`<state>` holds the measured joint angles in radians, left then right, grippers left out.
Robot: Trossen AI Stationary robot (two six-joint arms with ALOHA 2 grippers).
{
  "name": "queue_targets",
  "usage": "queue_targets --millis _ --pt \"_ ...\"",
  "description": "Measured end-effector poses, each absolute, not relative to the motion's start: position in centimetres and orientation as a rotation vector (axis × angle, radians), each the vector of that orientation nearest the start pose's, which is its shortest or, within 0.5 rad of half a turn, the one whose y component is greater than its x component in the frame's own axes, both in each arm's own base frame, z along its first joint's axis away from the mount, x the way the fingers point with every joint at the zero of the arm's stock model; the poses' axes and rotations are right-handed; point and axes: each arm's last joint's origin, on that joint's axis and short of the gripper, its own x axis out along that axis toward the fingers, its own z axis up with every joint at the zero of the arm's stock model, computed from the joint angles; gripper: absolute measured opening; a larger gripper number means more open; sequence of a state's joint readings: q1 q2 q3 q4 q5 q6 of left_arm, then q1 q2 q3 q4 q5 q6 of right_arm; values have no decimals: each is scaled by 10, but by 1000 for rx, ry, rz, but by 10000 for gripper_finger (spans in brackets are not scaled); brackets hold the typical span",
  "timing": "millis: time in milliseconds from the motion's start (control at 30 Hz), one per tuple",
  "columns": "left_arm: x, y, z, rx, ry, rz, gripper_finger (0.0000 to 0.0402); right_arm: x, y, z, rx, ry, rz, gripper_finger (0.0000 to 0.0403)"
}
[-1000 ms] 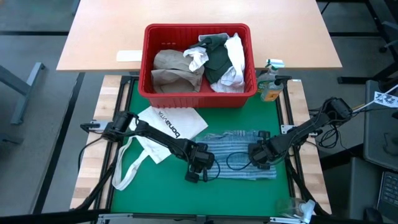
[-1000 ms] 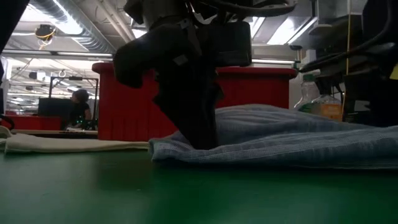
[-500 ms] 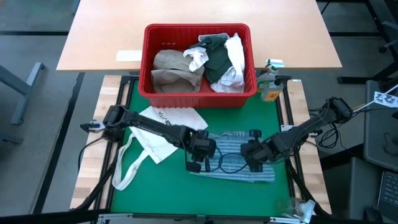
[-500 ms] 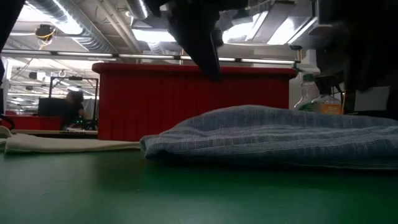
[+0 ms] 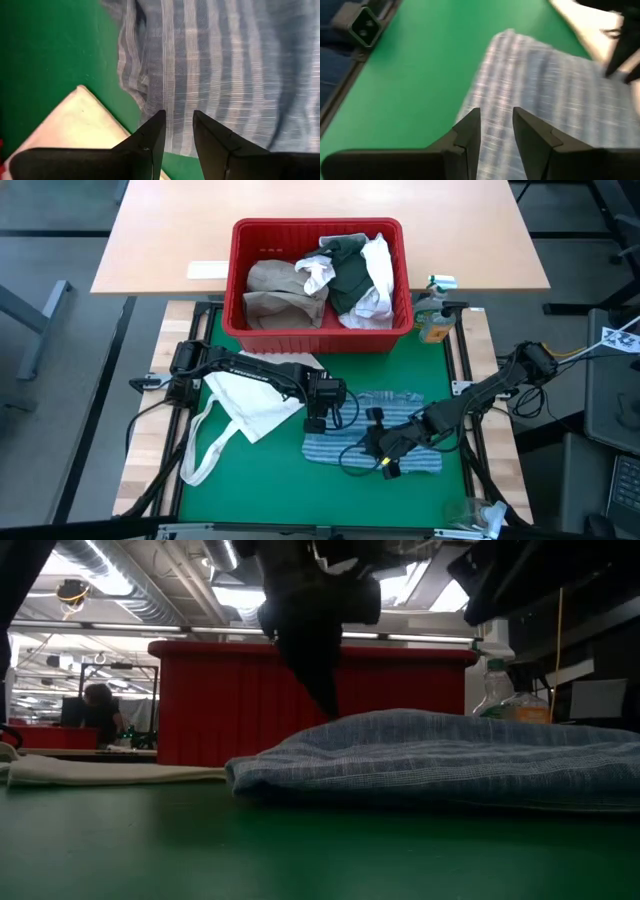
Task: Fold Laundry from Bin
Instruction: Fold the blue polo shirt, then remove the brown shorts from the red bin
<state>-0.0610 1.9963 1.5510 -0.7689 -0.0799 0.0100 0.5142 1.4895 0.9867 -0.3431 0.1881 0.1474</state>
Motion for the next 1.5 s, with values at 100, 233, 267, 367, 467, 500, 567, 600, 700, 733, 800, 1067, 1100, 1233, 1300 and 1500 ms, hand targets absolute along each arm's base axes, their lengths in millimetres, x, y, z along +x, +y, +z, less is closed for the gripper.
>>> queue_targets --millis 100,233,267,367,467,500,567,600,700,733,800,1067,1100,1233,1300,1500 --pt "410 -18 192 91 1173 28 94 277 146 220 -117 845 308 115" --pt "408 -7 183 80 1172 59 94 286 138 212 -44 882 387 115" --pt "408 -4 182 81 1174 72 94 288 135 212 -30 890 399 115" --pt "406 3 181 85 1187 105 94 291 129 212 -9 891 398 115" --pt "405 6 188 73 1191 100 94 291 126 214 -24 884 404 115" --pt "406 6 192 72 1179 101 94 290 126 215 -34 875 409 115" --pt "403 6 203 71 1170 100 94 289 125 220 -56 855 402 115" --pt "402 6 209 71 1173 99 94 288 125 222 -63 847 401 115" --pt "396 6 233 70 1150 98 94 284 122 231 -83 812 391 115" --pt "393 6 241 69 1143 98 94 283 120 236 -88 794 380 115" --pt "389 6 259 73 1118 103 94 279 117 243 -110 773 358 115" --pt "384 11 305 239 994 207 94 274 81 273 -160 651 211 115" --pt "385 12 308 273 988 244 94 274 75 276 -158 640 186 115" --pt "385 18 314 425 982 365 94 273 53 285 -132 606 107 115" --pt "385 21 314 463 985 403 94 274 45 285 -123 608 76 115" --pt "385 31 315 464 989 450 94 276 28 284 -102 620 29 115"
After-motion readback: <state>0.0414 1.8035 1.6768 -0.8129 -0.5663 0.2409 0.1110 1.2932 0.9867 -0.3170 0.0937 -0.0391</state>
